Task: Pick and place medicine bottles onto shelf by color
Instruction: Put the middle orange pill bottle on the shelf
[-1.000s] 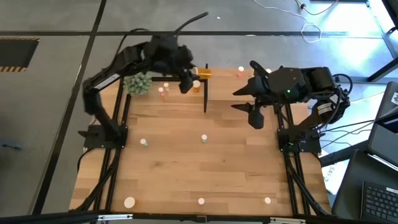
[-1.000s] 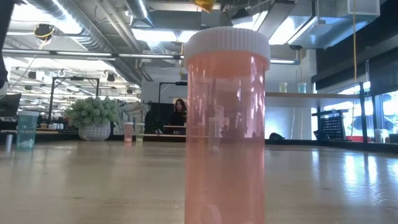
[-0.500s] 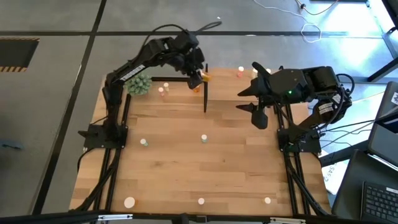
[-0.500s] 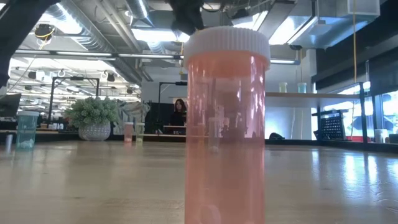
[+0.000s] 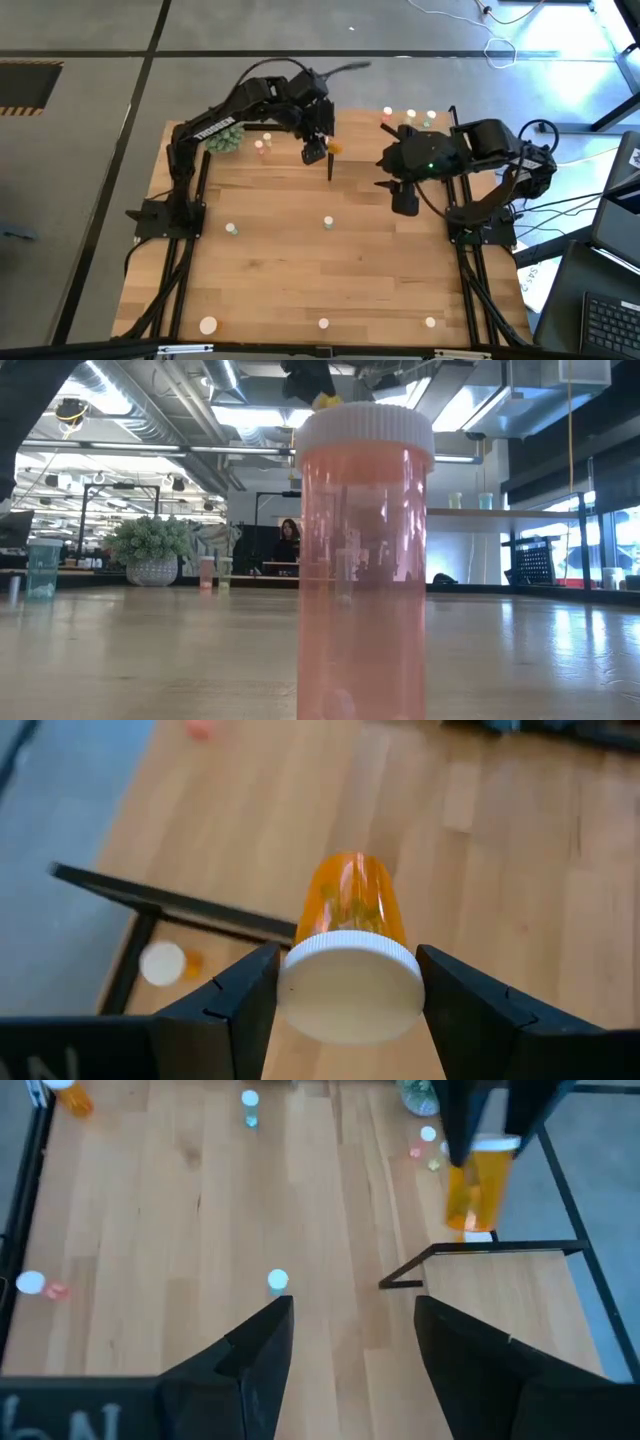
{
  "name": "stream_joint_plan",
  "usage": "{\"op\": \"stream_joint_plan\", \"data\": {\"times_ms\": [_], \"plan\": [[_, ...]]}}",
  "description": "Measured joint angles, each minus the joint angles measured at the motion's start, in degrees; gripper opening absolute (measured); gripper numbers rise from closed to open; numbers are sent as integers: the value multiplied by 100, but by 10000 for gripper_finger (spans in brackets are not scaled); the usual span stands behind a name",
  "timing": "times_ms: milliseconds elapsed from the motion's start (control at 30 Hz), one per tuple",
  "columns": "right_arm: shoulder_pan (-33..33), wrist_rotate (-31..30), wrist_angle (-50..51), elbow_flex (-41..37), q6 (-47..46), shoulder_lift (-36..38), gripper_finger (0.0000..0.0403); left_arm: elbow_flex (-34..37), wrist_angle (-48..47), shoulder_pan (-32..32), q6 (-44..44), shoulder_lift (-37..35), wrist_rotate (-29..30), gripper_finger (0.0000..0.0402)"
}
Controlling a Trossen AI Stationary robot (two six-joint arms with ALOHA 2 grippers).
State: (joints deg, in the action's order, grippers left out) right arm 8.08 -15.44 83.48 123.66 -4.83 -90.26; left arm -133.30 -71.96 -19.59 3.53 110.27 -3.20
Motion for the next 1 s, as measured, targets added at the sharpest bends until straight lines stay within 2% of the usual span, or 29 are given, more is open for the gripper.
{"op": "stream_joint_plan", "data": {"times_ms": [233, 600, 900, 1000], "plan": [[-2, -146, -227, -333, -98, 3, 211, 2, -115, 505, -33, -75, -20, 208], [-4, -224, -352, -410, 369, 2, 211, 0, -85, 933, -192, -137, 21, 208], [-3, -67, -652, -409, 58, -39, 211, 0, -81, 1034, -339, -137, 84, 208], [-4, 364, -658, -409, -97, -55, 211, 0, -81, 1081, -353, -137, 87, 208]]}}
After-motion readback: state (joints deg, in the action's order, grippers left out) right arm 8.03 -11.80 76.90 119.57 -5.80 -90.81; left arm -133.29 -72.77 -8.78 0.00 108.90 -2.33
